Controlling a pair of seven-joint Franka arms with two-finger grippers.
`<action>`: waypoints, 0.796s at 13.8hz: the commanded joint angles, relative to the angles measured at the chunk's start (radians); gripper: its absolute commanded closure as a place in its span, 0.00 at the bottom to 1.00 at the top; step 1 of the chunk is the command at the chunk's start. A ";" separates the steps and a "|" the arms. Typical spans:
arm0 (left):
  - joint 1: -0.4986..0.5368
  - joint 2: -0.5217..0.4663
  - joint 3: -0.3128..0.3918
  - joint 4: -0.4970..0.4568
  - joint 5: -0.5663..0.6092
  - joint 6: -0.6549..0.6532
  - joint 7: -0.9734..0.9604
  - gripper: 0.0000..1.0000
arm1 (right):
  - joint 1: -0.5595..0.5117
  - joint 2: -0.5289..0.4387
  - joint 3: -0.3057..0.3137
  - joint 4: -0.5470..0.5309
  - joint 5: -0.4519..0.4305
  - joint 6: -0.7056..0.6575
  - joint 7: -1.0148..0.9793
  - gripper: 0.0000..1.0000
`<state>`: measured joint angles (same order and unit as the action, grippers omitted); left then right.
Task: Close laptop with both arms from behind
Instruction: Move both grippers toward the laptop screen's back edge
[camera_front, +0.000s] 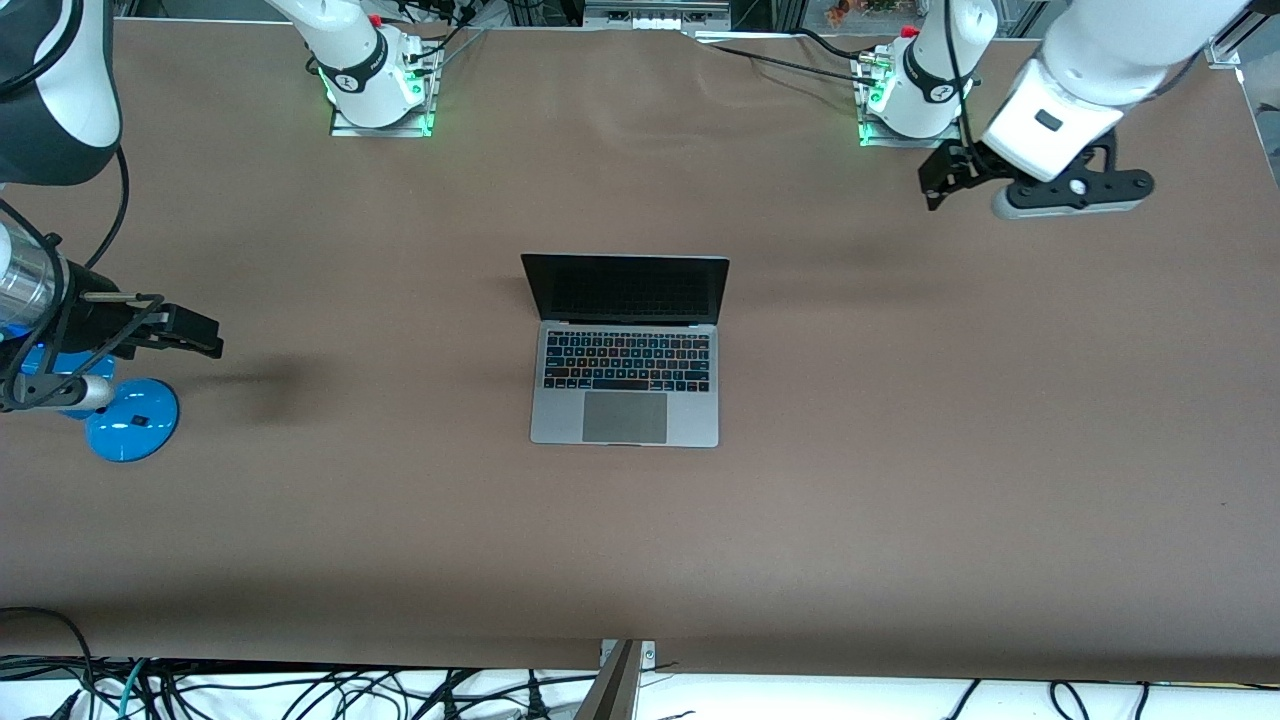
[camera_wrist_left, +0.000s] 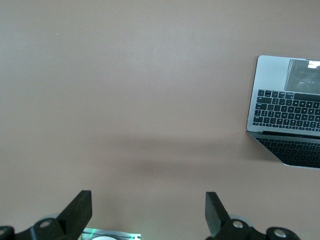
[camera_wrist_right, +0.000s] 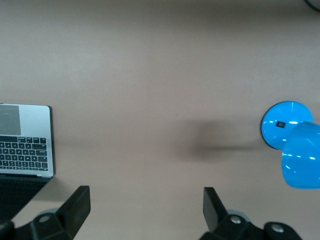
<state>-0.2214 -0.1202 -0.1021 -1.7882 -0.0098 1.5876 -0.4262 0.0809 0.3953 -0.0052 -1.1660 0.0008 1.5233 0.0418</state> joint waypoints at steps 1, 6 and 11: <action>0.002 -0.025 -0.046 -0.043 -0.021 0.025 -0.063 0.00 | 0.036 -0.010 0.013 -0.006 -0.002 0.000 0.004 0.00; 0.002 -0.025 -0.140 -0.102 -0.021 0.077 -0.140 0.08 | 0.069 -0.010 0.085 -0.006 0.018 -0.002 0.021 0.00; 0.002 -0.022 -0.212 -0.154 -0.058 0.144 -0.178 0.27 | 0.193 -0.007 0.086 -0.038 0.033 0.011 0.292 0.00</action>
<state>-0.2240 -0.1205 -0.2929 -1.9027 -0.0424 1.6958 -0.5804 0.2332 0.3990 0.0830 -1.1775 0.0240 1.5231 0.2486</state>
